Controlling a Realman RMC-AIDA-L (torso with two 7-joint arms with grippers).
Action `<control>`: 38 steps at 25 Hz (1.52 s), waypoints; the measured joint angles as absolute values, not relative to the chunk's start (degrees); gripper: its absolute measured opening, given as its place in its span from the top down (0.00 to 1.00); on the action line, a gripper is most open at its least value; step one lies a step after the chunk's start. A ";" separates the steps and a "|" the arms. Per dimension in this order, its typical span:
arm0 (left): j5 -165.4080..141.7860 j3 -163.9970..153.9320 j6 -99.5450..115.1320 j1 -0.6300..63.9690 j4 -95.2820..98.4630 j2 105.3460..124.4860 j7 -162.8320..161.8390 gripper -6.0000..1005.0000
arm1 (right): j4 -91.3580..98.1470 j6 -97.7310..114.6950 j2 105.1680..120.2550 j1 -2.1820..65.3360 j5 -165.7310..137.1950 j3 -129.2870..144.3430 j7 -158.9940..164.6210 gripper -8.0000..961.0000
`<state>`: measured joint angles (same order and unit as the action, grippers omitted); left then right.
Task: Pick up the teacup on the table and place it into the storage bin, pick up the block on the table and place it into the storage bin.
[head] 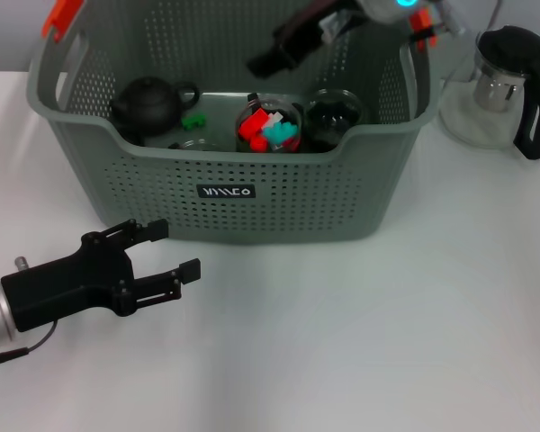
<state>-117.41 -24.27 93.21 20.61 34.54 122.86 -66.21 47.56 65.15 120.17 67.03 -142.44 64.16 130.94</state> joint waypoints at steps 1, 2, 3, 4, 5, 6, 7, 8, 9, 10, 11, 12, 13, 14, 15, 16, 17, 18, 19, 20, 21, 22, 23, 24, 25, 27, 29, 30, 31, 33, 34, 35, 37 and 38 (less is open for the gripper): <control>-117.41 -24.25 93.19 20.60 34.54 122.85 -66.23 0.21 | 51.03 66.66 120.14 64.69 -139.82 64.03 130.24 0.53; -117.39 -24.26 93.23 20.60 34.54 122.85 -66.23 0.21 | 54.95 68.27 120.15 61.73 -135.33 63.93 128.43 0.48; -117.37 -24.25 93.28 20.61 34.54 122.86 -66.21 0.21 | 58.65 70.01 120.14 58.25 -130.44 63.85 125.93 0.42; -117.30 -24.21 93.27 20.64 34.54 122.86 -66.15 0.21 | 61.83 71.57 120.14 54.87 -124.93 63.83 122.92 0.37; -117.22 -24.22 93.29 20.72 34.54 122.88 -66.04 0.21 | 65.42 73.74 120.13 49.35 -115.93 64.13 116.68 0.32; -117.10 -24.19 93.31 20.75 34.54 122.86 -65.97 0.21 | 67.09 75.04 120.11 46.15 -110.37 64.38 112.66 0.28; -117.07 -24.20 93.93 20.87 34.54 122.69 -65.91 0.21 | 68.01 77.13 120.11 41.99 -104.43 64.77 107.11 0.25; -117.12 -24.35 94.58 20.94 34.56 122.56 -65.76 0.21 | 68.60 78.86 120.03 38.67 -99.48 65.01 102.52 0.21; -117.49 -24.65 96.64 20.99 34.83 122.07 -65.07 0.21 | 68.51 81.87 120.03 34.67 -94.61 65.26 97.33 0.17; -118.05 -25.02 99.59 21.02 35.39 121.65 -64.18 0.21 | 68.59 84.09 120.02 32.07 -92.00 65.28 94.43 0.13; -118.86 -25.32 102.86 21.02 36.25 121.15 -63.27 0.21 | 68.74 86.53 120.04 29.24 -90.03 65.31 91.89 0.09; -119.53 -25.36 104.96 21.02 37.04 120.80 -62.91 0.21 | 68.88 88.48 120.08 26.82 -89.19 65.31 90.47 0.08; -120.58 -25.39 107.44 21.04 38.13 120.48 -62.81 0.21 | 69.06 90.33 120.11 24.06 -89.41 65.32 89.23 0.07; -121.72 -25.39 109.33 21.14 39.32 120.19 -63.08 0.21 | 69.07 91.85 120.12 22.16 -90.24 65.36 88.46 0.06; -122.67 -25.40 110.38 21.30 40.10 119.98 -63.44 0.21 | 68.93 92.87 120.13 20.21 -91.45 65.42 87.55 0.05; -123.77 -25.44 111.20 21.55 40.77 119.82 -63.88 0.21 | 68.44 93.83 120.13 18.68 -92.34 65.41 86.49 0.04; -124.69 -25.43 111.46 21.78 41.10 119.72 -64.14 0.21 | 67.41 94.56 120.14 17.09 -93.24 65.29 85.01 0.03; -126.18 -25.51 111.67 22.22 41.17 119.61 -64.26 0.21 | 65.32 94.92 120.12 15.78 -93.86 64.96 82.63 0.03; -127.03 -25.62 111.68 22.49 41.09 119.57 -64.24 0.21 | 63.33 95.11 120.10 15.08 -94.18 64.65 80.43 0.02; -127.61 -26.01 111.50 22.75 40.83 119.62 -63.93 0.22 | 61.09 95.13 120.06 14.65 -94.49 64.29 78.12 0.02; -127.92 -26.57 111.13 23.01 40.49 119.75 -63.36 0.22 | 57.71 95.16 120.00 14.56 -94.88 63.56 75.37 0.02; -128.07 -27.05 110.85 23.22 40.21 119.89 -62.87 0.22 | 55.10 95.17 119.99 14.78 -95.13 62.97 73.41 0.02; -128.15 -27.78 110.42 23.46 39.71 120.13 -62.16 0.22 | 52.12 95.16 119.99 15.27 -95.41 62.33 71.49 0.02; -128.26 -28.61 109.74 23.81 39.06 120.48 -61.08 0.22 | 49.28 95.10 119.96 15.84 -95.67 61.83 69.62 0.02; -128.29 -29.35 109.06 24.07 38.48 120.92 -60.13 0.22 | 46.54 94.88 119.95 16.56 -95.91 61.50 67.47 0.02; -128.31 -29.87 107.85 24.35 38.11 121.47 -59.25 0.22 | 43.08 94.62 119.74 17.57 -96.21 61.40 65.11 0.02; -128.32 -30.23 107.18 24.77 37.74 121.78 -59.00 0.22 | 41.09 94.55 119.49 18.27 -96.43 61.38 64.18 0.02; -128.33 -30.42 107.13 25.03 37.55 121.80 -59.01 0.22 | 40.40 94.50 119.34 18.54 -96.54 61.38 64.05 0.01; -128.35 -30.67 107.17 25.23 37.42 121.81 -59.06 0.22 | 39.94 94.42 119.20 18.71 -96.62 61.38 64.01 0.01; -128.38 -30.89 107.25 25.41 37.35 121.81 -59.16 0.22 | 39.74 94.34 119.08 18.73 -96.76 61.38 63.99 0.01; -128.40 -30.92 107.25 25.41 37.35 121.82 -59.20 0.22 | 39.73 94.32 119.08 18.73 -96.84 61.38 63.99 0.01; -128.40 -30.93 107.25 25.40 37.35 121.81 -59.23 0.22 | 39.70 94.31 119.05 18.73 -96.90 61.39 64.00 0.01; -128.41 -30.87 107.26 25.24 37.35 121.78 -59.25 0.22 | 39.66 94.31 119.02 18.73 -96.99 61.39 64.02 0.01; -128.41 -30.83 107.26 25.17 37.35 121.76 -59.27 0.22 | 39.64 94.31 119.02 18.72 -97.04 61.40 64.03 0.01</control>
